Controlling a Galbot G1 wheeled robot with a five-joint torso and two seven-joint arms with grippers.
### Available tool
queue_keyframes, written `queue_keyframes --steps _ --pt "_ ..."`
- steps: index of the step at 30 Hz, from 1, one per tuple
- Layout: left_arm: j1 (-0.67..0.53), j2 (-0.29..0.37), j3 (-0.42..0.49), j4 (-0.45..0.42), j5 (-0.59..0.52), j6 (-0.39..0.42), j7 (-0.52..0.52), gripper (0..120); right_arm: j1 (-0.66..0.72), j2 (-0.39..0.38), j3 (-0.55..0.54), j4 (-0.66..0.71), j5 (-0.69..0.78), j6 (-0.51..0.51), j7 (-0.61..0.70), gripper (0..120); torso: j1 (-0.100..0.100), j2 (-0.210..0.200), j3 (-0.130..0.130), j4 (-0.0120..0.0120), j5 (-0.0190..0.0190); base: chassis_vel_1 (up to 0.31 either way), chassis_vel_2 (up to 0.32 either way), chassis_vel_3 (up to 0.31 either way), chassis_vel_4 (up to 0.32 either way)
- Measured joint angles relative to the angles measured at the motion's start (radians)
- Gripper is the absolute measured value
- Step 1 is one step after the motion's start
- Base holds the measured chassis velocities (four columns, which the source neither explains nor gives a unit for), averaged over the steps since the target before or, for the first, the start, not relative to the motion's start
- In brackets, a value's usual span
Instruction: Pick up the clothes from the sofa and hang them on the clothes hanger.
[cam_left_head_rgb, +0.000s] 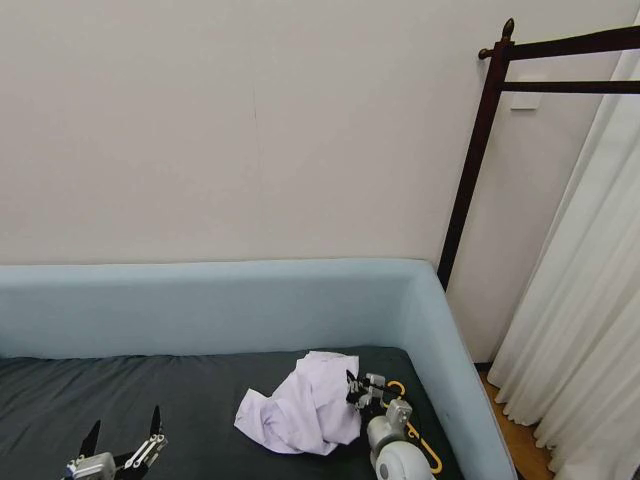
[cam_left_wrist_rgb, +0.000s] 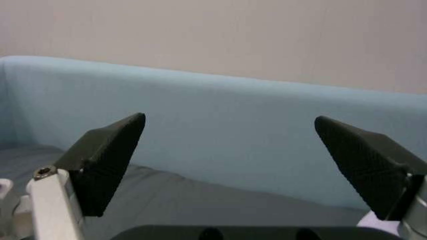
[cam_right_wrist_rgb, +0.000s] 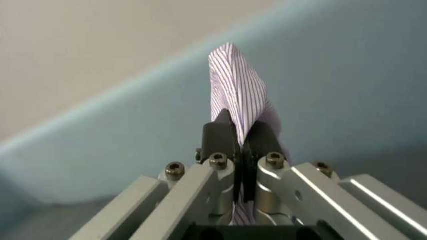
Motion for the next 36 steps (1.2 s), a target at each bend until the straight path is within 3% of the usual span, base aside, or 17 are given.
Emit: queue_keyframes --steps 9,25,31,36 --pt "0.009 -0.006 0.001 -0.013 0.006 -0.011 0.0 100 0.241 -0.106 -0.114 0.082 0.141 0.087 -0.09 0 0.0 0.0 0.0 0.0002 0.0 0.0 0.0 0.0 0.0" --pt "0.014 -0.006 -0.02 -0.033 0.0 -0.025 0.0 100 0.803 -0.193 -0.26 -0.029 0.325 0.102 -0.109 0 0.0 0.0 0.0 -0.0001 0.0 0.0 0.0 0.0 0.0" --pt "0.01 -0.004 -0.017 -0.026 0.0 -0.025 0.0 100 0.845 -0.212 -0.29 0.012 0.344 0.106 -0.136 0 0.0 0.0 0.0 0.0003 -0.0003 0.0 0.0 0.0 0.0" --pt "0.002 0.0 -0.016 -0.016 -0.001 -0.026 0.0 100 0.622 -0.273 -0.34 0.152 0.258 0.111 -0.224 0 0.0 0.0 0.0 0.0002 -0.0001 0.0 0.0 0.0 0.0"
